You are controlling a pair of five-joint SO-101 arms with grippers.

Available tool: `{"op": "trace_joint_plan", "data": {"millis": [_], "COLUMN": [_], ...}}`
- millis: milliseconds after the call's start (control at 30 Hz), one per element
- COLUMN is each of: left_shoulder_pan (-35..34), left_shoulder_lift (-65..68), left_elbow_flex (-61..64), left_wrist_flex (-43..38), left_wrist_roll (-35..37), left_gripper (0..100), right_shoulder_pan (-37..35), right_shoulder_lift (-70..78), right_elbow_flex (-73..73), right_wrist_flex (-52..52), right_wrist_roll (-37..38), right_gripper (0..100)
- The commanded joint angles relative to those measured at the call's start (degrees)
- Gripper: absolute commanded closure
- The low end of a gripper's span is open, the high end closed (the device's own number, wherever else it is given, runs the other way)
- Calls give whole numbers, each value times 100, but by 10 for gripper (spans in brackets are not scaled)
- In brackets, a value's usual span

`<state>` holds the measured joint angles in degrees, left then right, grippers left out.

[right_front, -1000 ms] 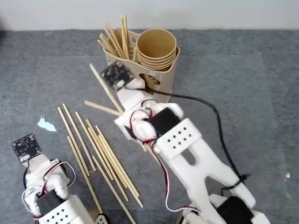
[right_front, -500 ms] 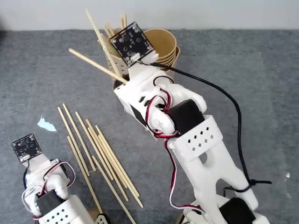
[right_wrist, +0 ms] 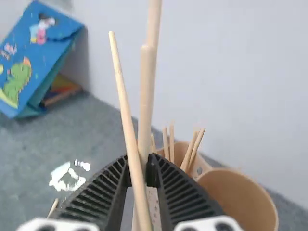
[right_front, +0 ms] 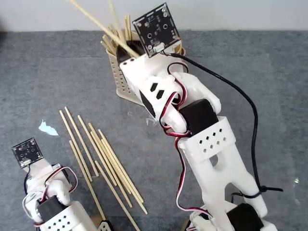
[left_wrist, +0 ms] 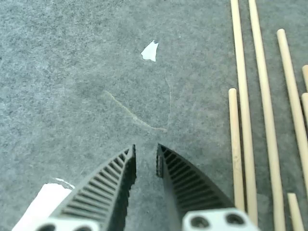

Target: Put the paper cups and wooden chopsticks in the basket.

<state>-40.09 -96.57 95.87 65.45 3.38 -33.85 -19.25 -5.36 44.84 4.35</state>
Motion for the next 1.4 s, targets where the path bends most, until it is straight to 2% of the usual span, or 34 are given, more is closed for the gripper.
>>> {"op": "trace_joint_plan", "data": {"millis": [0, 367, 667, 1033, 1100, 1233, 1367], "left_shoulder_pan": [-26, -26, -26, -26, -26, -26, -26], "left_shoulder_lift": [-18, -18, -18, -18, -18, -18, -18], "left_elbow_flex": [-66, -66, -66, -66, -66, -66, -66], "left_wrist_flex": [-149, -149, -149, -149, -149, -149, -149], "left_wrist_roll": [-26, -26, -26, -26, -26, -26, -26], "left_gripper": [920, 920, 920, 920, 920, 920, 920], "right_shoulder_pan": [75, 365, 444, 523, 523, 532, 497], "right_shoulder_lift": [-145, 840, 1385, 2035, 2026, 1596, 752], "right_elbow_flex": [-325, -369, -369, -149, 53, 615, 1301], "right_wrist_flex": [-611, -2615, -3776, -3846, -3846, -3837, -3609], "right_wrist_roll": [18, 18, 18, 18, 18, 18, 18], "right_gripper": [991, 991, 991, 985, 957, 860, 863]}}
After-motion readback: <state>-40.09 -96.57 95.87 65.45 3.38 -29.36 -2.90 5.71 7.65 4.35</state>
